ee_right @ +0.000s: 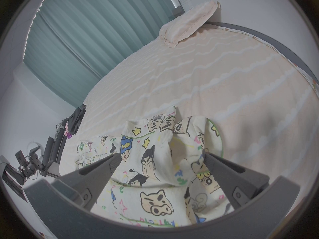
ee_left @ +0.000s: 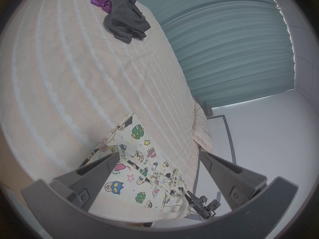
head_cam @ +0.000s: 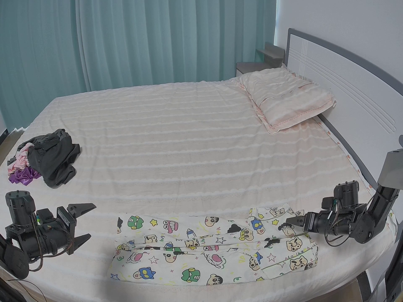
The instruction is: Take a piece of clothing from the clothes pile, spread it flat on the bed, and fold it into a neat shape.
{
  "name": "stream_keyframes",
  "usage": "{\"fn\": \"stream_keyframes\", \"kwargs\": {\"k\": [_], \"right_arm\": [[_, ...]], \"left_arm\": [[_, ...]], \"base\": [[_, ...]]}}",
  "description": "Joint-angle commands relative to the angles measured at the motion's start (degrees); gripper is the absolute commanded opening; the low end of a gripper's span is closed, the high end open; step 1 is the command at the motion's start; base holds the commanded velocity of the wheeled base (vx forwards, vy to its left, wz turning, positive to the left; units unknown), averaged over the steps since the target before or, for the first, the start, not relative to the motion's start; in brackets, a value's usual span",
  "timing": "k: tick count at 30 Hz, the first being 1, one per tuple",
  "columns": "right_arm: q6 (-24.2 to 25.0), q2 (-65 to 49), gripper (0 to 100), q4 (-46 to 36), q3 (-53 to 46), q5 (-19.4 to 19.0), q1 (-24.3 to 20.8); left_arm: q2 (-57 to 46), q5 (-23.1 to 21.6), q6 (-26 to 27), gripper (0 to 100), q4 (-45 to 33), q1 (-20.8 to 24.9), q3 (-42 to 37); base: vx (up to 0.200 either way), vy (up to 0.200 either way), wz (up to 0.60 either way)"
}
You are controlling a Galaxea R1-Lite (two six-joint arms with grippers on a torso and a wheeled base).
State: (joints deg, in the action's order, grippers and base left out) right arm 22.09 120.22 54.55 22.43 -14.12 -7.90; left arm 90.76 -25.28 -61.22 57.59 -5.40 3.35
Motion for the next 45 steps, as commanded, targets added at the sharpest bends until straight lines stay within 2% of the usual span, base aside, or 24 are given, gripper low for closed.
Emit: {"fn": "stream_keyframes", "kwargs": {"k": [1,8,9,19,29,30,35,40,45], "right_arm": [[-0.12,8.01,100,5.39,0.33,3.66,-1.68],[0.06,8.27,100,6.88,-0.37,4.54,-2.3],[0.06,8.27,0,6.88,-0.37,4.54,-2.21],[-0.47,5.11,0,6.62,-3.62,4.1,0.34],[-1.17,5.11,0,6.62,-5.56,3.66,0.52],[-1.52,5.11,100,6.62,-5.64,3.66,0.52],[-1.7,4.49,100,7.23,-6.17,3.57,1.04],[-2.23,-1.04,100,6.79,-5.73,3.66,3.86],[-1.61,-5.0,100,7.32,-4.94,5.24,3.24]], "left_arm": [[0.82,-0.91,-0.04,100,0.07,-0.14,-0.28],[1.09,-1.0,-0.04,100,0.07,-0.84,-0.19],[1.09,-0.91,-0.04,100,0.07,-0.84,-0.19],[1.17,-1.0,-0.04,100,0.07,-0.84,-0.28],[1.17,-1.0,-0.04,100,0.07,-0.84,-0.36],[1.17,-1.0,-0.04,100,0.07,-0.84,-0.36],[1.61,-1.0,-0.04,100,0.07,-0.84,-0.28],[1.88,-0.91,0.49,100,0.07,-0.75,-0.28],[1.97,-1.0,0.4,100,0.07,-0.58,-0.01]], "base": [[0.0,0.0,0.0],[0.0,0.0,0.0],[0.0,0.0,0.0],[0.0,0.0,0.0],[0.0,0.0,0.0],[0.0,0.0,0.0],[0.0,0.0,0.0],[0.0,0.0,0.0],[0.0,0.0,0.0]]}}
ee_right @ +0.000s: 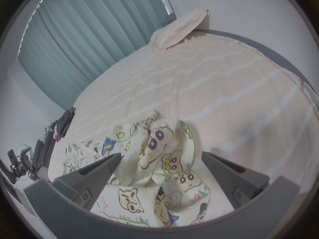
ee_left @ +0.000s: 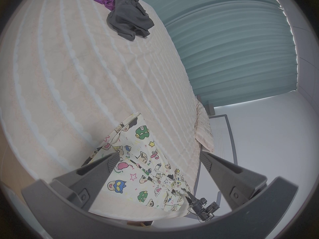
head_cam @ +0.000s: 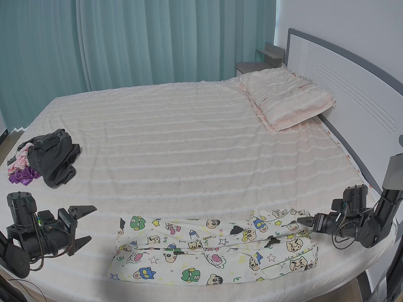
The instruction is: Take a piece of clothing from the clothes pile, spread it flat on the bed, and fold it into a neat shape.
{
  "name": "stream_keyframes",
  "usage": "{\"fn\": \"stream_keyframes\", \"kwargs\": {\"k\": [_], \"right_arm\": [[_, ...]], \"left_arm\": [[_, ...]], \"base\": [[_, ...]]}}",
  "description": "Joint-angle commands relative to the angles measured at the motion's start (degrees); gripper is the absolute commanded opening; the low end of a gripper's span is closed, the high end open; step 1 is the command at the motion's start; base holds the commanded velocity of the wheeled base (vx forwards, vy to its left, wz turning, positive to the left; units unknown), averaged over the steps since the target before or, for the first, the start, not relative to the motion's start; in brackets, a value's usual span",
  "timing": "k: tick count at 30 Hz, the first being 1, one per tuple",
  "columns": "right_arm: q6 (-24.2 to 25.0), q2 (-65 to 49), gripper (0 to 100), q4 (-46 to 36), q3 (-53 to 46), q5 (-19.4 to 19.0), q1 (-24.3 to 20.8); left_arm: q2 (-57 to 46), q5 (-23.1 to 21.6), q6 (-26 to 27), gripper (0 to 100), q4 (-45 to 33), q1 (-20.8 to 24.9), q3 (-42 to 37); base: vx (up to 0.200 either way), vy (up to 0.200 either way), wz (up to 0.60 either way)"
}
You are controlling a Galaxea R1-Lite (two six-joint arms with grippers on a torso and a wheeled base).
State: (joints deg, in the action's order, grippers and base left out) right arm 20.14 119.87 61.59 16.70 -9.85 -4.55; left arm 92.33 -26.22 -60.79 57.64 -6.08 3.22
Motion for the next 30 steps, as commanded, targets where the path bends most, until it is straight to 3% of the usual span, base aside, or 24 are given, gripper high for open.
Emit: {"fn": "stream_keyframes", "kwargs": {"k": [1,8,12,18,23,30], "right_arm": [[0.52,-5.08,100,0.2,0.88,1.5,-0.37],[2.36,-7.46,100,-0.33,2.2,10.29,-2.92],[3.59,-6.4,100,0.29,2.99,10.29,-4.33],[14.93,-6.23,100,0.29,4.92,10.55,-12.24],[19.76,-5.44,100,0.2,6.06,10.55,-14.7],[20.91,-5.26,100,0.11,5.8,10.47,-16.2]], "left_arm": [[0.39,-0.06,-0.03,100,0.02,0.11,0.12],[0.48,-0.15,-0.2,100,-0.07,0.55,-0.05],[0.48,-0.15,-0.2,100,-0.07,0.63,-0.05],[0.57,-0.15,-0.29,100,-0.07,1.07,-0.14],[1.18,-0.5,-0.29,100,-0.16,1.34,0.3],[2.06,-0.41,-0.55,100,0.02,1.86,1.0]], "base": [[0.0,0.0,0.0],[0.0,0.0,0.0],[-0.1,0.0,0.0],[-0.2,0.0,0.0],[-0.04,0.0,0.0],[0.0,0.0,0.0]]}}
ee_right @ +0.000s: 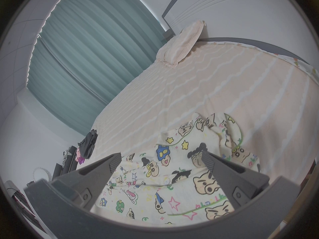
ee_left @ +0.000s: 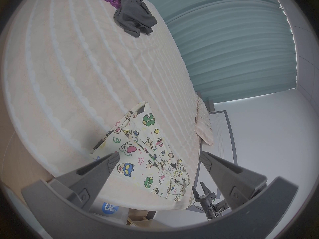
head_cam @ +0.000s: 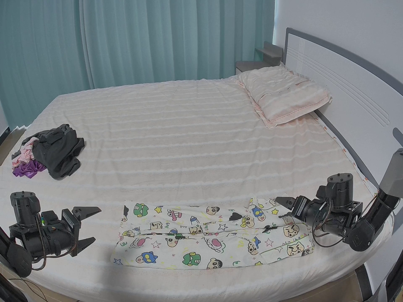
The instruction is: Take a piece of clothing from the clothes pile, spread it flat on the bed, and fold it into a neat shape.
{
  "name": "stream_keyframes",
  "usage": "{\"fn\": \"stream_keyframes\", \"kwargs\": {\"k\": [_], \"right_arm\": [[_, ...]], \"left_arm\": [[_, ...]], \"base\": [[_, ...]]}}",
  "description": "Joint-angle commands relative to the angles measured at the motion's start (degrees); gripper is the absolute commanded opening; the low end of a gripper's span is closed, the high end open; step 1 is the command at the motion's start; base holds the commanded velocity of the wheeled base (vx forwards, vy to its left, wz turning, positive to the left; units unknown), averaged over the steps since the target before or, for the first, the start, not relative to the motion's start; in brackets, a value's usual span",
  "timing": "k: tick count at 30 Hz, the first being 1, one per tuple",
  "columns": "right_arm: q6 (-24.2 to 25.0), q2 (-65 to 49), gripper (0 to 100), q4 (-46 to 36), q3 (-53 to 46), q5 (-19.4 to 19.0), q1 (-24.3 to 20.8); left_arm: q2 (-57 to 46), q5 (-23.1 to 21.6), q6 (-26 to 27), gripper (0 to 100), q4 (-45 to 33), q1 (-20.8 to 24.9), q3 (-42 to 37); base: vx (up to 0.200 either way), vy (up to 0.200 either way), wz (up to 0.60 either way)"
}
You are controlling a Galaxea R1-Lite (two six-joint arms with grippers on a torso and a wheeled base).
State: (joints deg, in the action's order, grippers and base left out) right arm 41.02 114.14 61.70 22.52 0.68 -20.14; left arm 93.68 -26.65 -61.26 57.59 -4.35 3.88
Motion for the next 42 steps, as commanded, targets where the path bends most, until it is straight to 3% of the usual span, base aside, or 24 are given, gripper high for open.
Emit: {"fn": "stream_keyframes", "kwargs": {"k": [1,4,29,32,34,37,39,42], "right_arm": [[0.02,0.73,100,0.0,0.07,-0.16,-0.6],[0.11,1.44,100,0.09,0.07,-0.16,-0.69],[1.34,1.96,100,0.44,0.07,0.11,-2.1],[1.34,2.05,100,0.44,-0.02,0.11,-2.19],[1.43,1.96,100,0.44,-0.1,0.11,-2.19],[1.43,1.96,100,0.44,-0.19,0.11,-2.36],[1.52,1.88,100,0.44,-0.19,0.11,-2.45],[1.52,1.7,100,0.44,-0.37,0.11,-2.54]], "left_arm": [[0.71,0.02,0.0,100,0.16,0.13,0.34],[0.45,-0.16,0.26,100,0.16,0.13,0.25],[2.99,-0.77,0.79,100,0.16,-0.13,0.25],[2.91,-0.77,2.99,100,0.24,2.33,-0.19],[2.99,-0.6,6.77,100,0.16,6.9,-0.01],[4.66,0.46,8.08,100,0.07,14.2,2.54],[7.13,2.48,8.08,100,-0.46,17.1,6.06],[15.04,10.48,8.17,100,-0.46,21.84,12.21]], "base": [[0.0,0.0,0.0],[0.0,0.0,0.0],[0.0,0.192,0.0],[0.0,0.0,0.0],[0.0,0.0,0.0],[0.0,0.0,0.0],[0.0,0.0,0.0],[0.0,0.0,0.0]]}}
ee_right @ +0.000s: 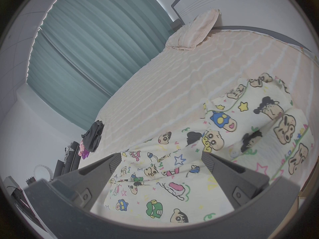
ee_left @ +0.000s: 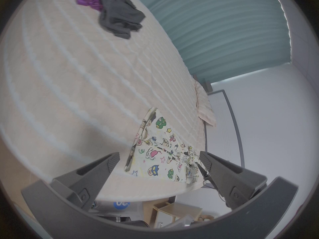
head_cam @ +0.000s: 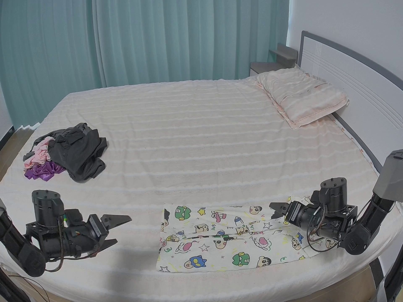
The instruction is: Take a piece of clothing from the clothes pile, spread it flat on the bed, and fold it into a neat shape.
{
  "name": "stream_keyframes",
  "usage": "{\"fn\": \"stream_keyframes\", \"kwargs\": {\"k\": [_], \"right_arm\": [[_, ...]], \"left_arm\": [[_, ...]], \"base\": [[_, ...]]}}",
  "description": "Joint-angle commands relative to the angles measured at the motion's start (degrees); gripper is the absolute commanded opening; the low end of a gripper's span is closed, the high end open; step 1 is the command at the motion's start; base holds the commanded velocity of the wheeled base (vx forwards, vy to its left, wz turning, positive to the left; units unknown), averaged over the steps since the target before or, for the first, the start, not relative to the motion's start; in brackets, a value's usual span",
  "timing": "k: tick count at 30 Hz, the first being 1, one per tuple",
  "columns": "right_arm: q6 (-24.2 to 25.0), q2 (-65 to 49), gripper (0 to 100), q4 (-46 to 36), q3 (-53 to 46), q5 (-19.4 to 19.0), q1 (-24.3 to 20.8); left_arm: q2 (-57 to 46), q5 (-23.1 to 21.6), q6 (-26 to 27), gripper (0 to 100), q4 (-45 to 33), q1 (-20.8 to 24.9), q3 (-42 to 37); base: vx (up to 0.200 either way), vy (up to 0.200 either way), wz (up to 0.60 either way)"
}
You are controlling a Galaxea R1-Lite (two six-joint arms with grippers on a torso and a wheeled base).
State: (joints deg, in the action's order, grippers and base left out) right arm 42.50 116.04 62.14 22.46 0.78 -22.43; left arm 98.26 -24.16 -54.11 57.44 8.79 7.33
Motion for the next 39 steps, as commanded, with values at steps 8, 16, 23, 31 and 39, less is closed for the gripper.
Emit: {"fn": "stream_keyframes", "kwargs": {"k": [8,16,23,31,39], "right_arm": [[0.04,0.15,100,0.0,-0.22,0.01,-0.16],[0.04,0.24,100,0.0,-0.22,0.01,-0.16],[0.04,0.5,100,0.0,-0.22,0.01,-0.25],[0.13,0.5,100,0.0,-0.22,0.01,-0.33],[0.04,0.5,100,0.0,-0.22,0.1,-0.25]], "left_arm": [[19.52,12.47,-0.11,100,-0.4,15.03,14.47],[19.08,12.56,-3.01,100,0.3,15.03,13.77],[21.01,12.82,-0.73,100,0.3,17.23,13.24],[24.35,12.91,5.86,100,0.3,18.63,15.26],[28.31,13.7,7.97,100,-0.05,18.63,20.53]], "base": [[0.0,0.0,0.0],[0.15,0.0,0.0],[0.0,0.0,0.0],[0.0,0.0,0.0],[0.0,0.0,0.0]]}}
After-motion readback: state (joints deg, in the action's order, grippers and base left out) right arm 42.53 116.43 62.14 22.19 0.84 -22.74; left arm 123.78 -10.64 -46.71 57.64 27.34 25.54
